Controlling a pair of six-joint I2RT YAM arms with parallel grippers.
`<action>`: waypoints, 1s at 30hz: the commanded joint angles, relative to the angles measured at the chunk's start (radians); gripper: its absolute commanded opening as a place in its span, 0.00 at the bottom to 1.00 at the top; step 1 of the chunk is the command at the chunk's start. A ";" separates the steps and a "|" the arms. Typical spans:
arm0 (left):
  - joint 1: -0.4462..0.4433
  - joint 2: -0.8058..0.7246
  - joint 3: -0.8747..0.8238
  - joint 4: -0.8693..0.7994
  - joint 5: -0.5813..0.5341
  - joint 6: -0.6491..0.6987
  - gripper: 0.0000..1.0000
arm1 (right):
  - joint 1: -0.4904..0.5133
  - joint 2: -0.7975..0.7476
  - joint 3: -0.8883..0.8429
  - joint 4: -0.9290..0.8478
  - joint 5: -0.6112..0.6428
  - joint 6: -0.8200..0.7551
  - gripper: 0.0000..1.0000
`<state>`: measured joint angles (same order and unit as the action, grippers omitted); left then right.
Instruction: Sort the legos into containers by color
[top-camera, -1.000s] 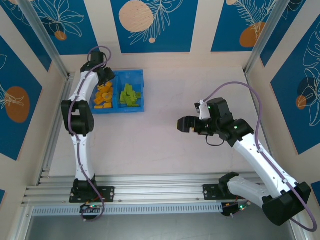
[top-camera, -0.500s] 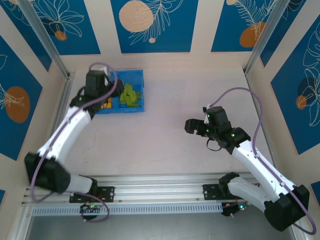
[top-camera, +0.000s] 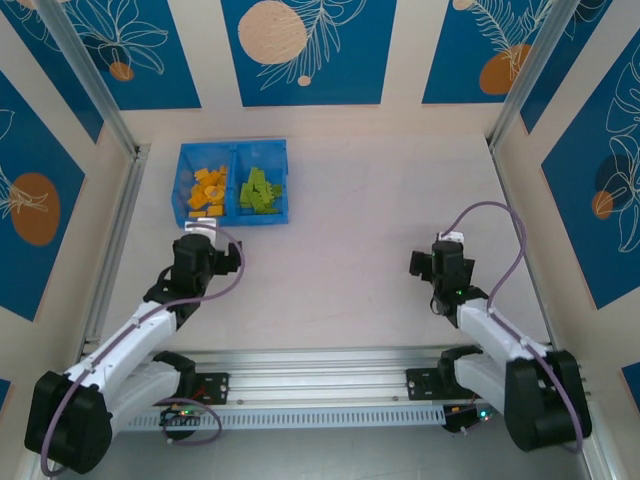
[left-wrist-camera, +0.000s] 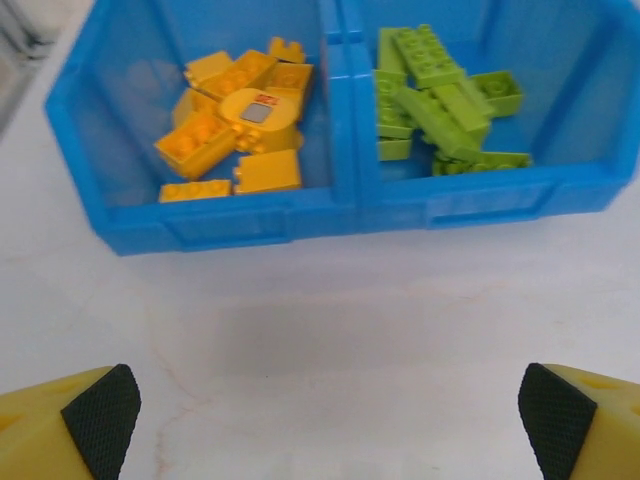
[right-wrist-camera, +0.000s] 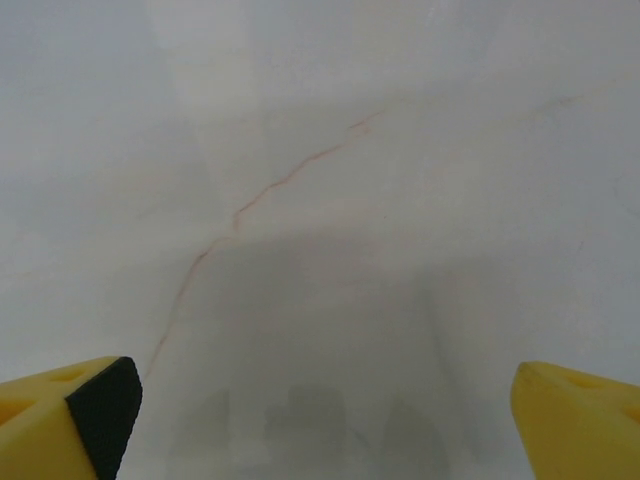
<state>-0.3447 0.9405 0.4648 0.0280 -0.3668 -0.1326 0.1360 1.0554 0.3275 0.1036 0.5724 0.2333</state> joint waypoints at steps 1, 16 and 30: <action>0.041 0.016 -0.043 0.201 -0.103 0.068 1.00 | -0.056 0.104 0.046 0.262 -0.104 -0.036 0.96; 0.297 0.489 -0.137 0.846 0.244 0.118 1.00 | -0.090 0.469 0.060 0.761 -0.245 -0.093 0.99; 0.292 0.595 -0.061 0.799 0.365 0.177 1.00 | -0.091 0.470 0.058 0.766 -0.251 -0.095 0.99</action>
<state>-0.0582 1.5402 0.3885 0.8005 -0.0360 0.0299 0.0452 1.5352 0.3717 0.8085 0.3202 0.1581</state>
